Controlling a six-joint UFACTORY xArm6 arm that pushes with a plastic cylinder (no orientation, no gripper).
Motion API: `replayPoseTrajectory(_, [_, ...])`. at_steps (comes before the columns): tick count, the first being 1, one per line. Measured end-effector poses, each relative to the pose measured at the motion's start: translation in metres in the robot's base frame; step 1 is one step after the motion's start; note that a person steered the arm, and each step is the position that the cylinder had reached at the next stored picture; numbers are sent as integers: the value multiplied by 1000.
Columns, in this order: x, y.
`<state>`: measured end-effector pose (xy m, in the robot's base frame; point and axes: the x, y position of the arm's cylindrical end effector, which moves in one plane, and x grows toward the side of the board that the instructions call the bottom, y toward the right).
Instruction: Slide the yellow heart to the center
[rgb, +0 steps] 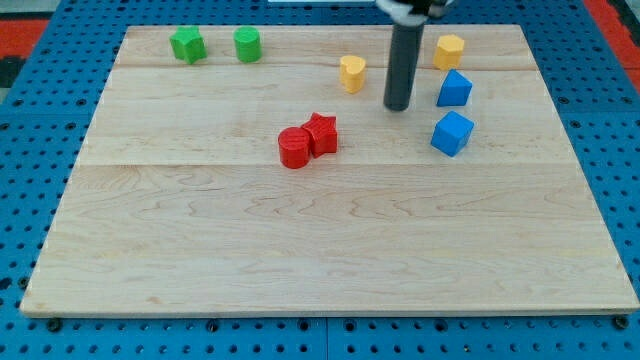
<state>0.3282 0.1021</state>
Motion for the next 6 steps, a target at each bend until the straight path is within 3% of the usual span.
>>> replayPoseTrajectory(1, [-52, 0])
replayPoseTrajectory(2, [-56, -83])
replayPoseTrajectory(3, [-68, -112])
replayPoseTrajectory(4, [-53, -131])
replayPoseTrajectory(6, [-15, -61])
